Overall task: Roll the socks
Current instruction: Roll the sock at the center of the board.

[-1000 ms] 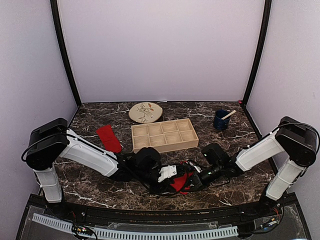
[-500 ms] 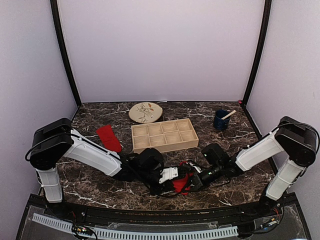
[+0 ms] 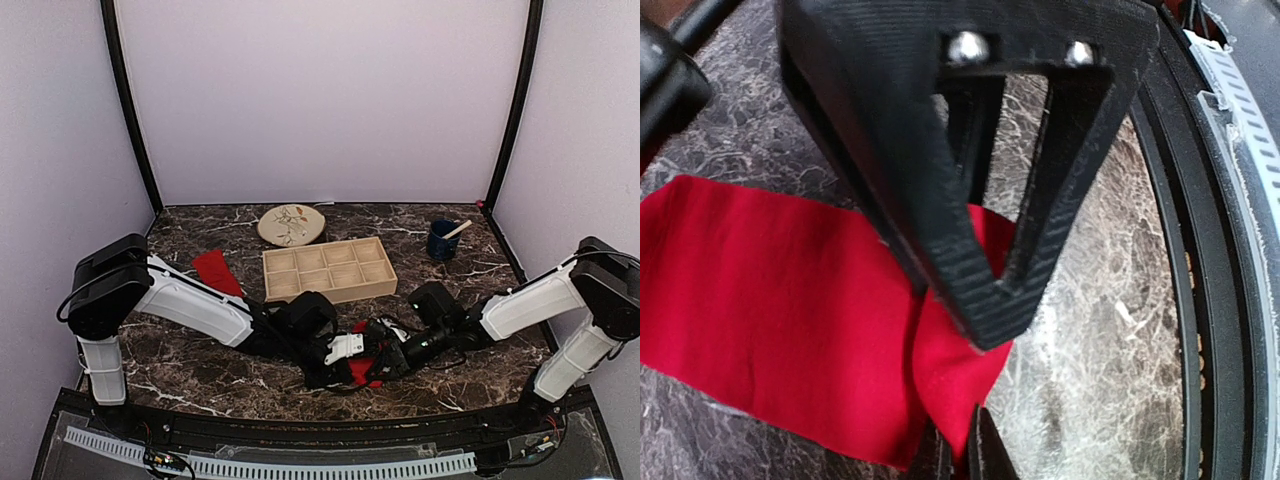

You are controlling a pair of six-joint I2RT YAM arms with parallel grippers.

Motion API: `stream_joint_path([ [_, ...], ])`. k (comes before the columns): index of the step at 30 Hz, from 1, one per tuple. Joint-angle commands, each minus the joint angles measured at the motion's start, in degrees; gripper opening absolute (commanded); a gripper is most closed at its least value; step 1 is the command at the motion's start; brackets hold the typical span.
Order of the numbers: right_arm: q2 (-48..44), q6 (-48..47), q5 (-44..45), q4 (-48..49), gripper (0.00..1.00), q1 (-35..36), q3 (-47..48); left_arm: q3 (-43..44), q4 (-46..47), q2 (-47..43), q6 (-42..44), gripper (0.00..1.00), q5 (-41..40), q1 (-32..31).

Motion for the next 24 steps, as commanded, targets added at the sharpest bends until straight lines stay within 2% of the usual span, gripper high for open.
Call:
stream_joint_path([
  [1,-3.5,-0.8,5.7,-2.4,0.32,-0.3,-1.2,2.0,-7.3,1.1,-1.4,0.0,4.8,1.1],
  [16,-15.2,-1.7,21.0,-6.0,0.34,0.2,-6.0,10.9,-20.6,5.7,-3.8,0.0,18.8,7.0],
  [24,-21.4,-4.6,32.0,-9.1,0.34,6.2,-6.4,16.2,-27.1,9.3,-2.7,0.0,24.7,8.2],
])
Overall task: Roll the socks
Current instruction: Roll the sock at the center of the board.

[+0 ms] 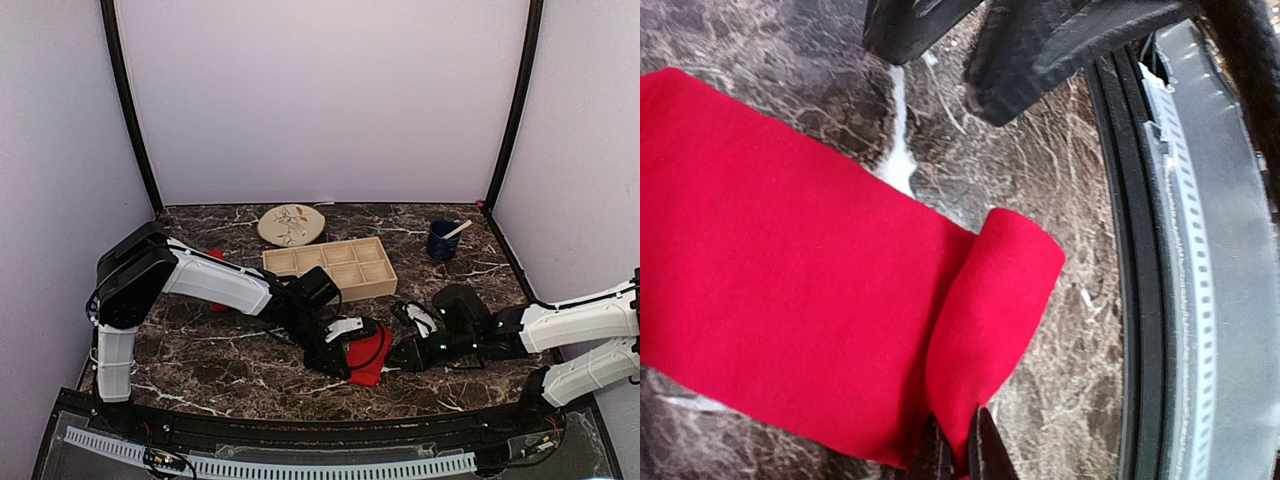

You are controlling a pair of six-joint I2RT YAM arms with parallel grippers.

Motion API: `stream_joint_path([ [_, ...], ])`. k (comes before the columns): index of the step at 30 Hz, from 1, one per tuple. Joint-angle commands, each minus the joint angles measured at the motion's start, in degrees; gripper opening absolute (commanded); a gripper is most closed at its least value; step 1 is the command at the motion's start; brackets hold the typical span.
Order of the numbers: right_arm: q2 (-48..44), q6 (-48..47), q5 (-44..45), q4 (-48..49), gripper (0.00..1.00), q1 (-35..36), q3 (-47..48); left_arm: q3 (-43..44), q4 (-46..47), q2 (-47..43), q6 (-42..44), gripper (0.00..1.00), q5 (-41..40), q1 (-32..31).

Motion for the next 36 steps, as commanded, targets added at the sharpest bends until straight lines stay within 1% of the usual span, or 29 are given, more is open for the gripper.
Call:
stream_joint_path([
  [1,-1.8,-2.4,8.6,-1.8,0.34,4.3,-0.5,2.8,-7.6,1.8,0.9,0.0,5.1,0.5],
  [6,-2.0,-4.3,16.0,-2.8,0.34,10.8,0.7,5.0,-10.3,3.3,1.6,0.0,6.8,0.9],
  [11,0.1,-6.9,21.7,-4.1,0.35,17.0,3.5,6.8,-12.4,4.5,2.2,0.0,7.8,1.5],
  [17,3.8,-9.8,25.1,-6.1,0.37,21.9,7.8,8.4,-14.5,5.6,3.1,0.0,8.2,1.7],
  [26,10.1,-13.0,26.6,-7.9,0.39,25.4,12.0,10.0,-16.0,6.8,3.7,0.0,9.0,1.9],
  [33,14.1,-15.1,27.9,-9.2,0.41,25.8,14.3,10.5,-16.7,7.0,4.2,0.0,9.2,2.1],
  [36,15.2,-15.6,28.1,-9.5,0.39,25.8,14.8,10.5,-16.9,7.0,4.3,0.0,9.3,2.1],
])
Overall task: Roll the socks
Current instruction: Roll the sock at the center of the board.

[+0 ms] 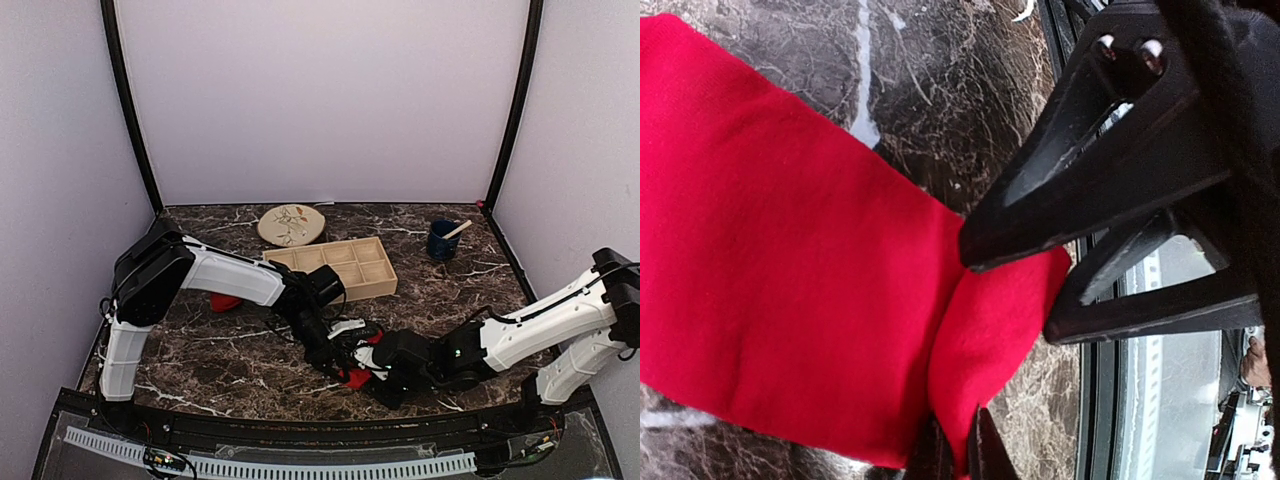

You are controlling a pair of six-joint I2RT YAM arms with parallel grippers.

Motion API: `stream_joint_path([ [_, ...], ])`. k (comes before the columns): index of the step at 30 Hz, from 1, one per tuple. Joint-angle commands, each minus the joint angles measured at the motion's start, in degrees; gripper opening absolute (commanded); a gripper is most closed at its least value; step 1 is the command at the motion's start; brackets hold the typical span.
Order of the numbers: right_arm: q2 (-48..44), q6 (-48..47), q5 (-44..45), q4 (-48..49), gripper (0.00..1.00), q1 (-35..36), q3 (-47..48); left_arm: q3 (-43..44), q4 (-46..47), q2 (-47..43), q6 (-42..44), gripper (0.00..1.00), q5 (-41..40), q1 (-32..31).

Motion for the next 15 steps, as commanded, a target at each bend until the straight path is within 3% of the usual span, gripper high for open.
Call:
stream_joint_path([
  [1,1.6,-2.0,1.6,-0.4,0.39,0.6,2.0,1.0,-2.6,0.7,1.3,0.0,0.2,0.2],
  [5,3.0,-2.4,1.5,-0.4,0.36,0.6,2.3,1.1,-2.4,0.8,1.2,0.0,0.3,0.3],
  [15,4.0,-2.3,1.6,-0.4,0.16,0.7,2.2,1.3,-2.2,1.2,0.5,0.0,0.1,0.3],
])
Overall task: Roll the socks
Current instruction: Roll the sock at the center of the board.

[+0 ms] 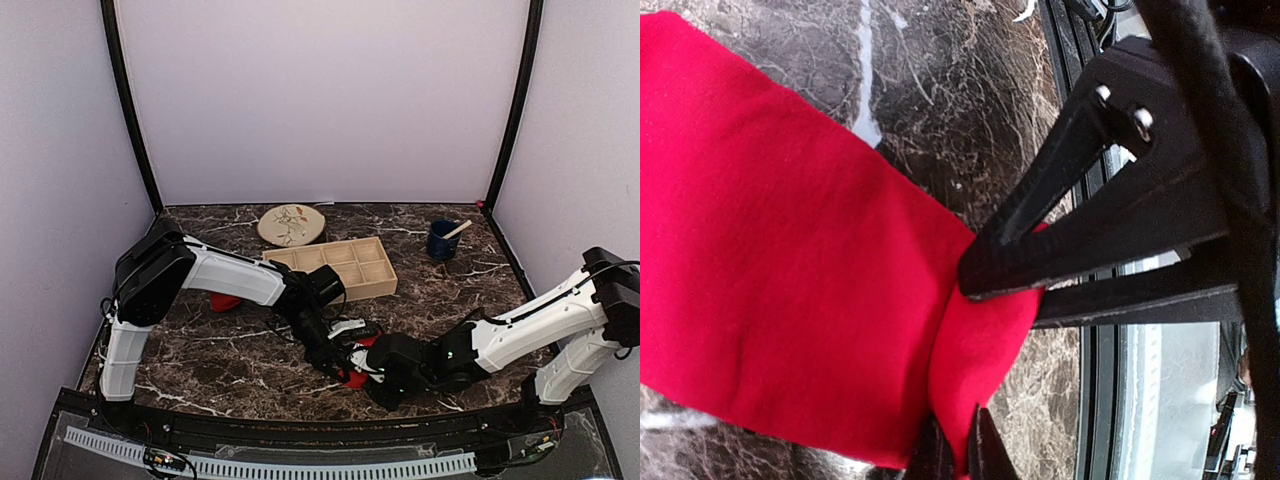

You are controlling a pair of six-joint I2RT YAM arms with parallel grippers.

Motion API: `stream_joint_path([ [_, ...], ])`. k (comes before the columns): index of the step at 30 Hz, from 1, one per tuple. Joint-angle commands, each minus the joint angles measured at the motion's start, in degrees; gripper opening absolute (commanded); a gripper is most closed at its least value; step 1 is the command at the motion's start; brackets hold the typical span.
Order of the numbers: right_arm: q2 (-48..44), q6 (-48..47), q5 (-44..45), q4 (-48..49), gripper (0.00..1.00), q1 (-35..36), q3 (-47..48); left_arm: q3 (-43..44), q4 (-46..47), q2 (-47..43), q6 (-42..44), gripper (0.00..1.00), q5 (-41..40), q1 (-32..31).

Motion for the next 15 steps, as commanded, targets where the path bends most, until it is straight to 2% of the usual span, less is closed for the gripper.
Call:
stream_joint_path([
  [1,0.8,-0.1,0.9,0.0,0.14,0.6,1.0,0.9,-1.7,0.9,0.4,0.0,-0.2,0.3],
  [5,0.4,0.4,1.2,0.5,0.1,0.6,0.6,0.8,-1.6,1.4,-0.5,0.01,-0.9,0.5],
  [10,-1.0,2.1,1.1,2.2,0.07,0.6,-0.6,-0.3,-0.7,1.4,-1.9,0.15,-1.8,0.9],
  [15,-1.7,3.8,0.3,4.1,0.03,0.1,-2.0,-1.2,0.6,1.2,-3.0,0.21,-2.4,1.0],
])
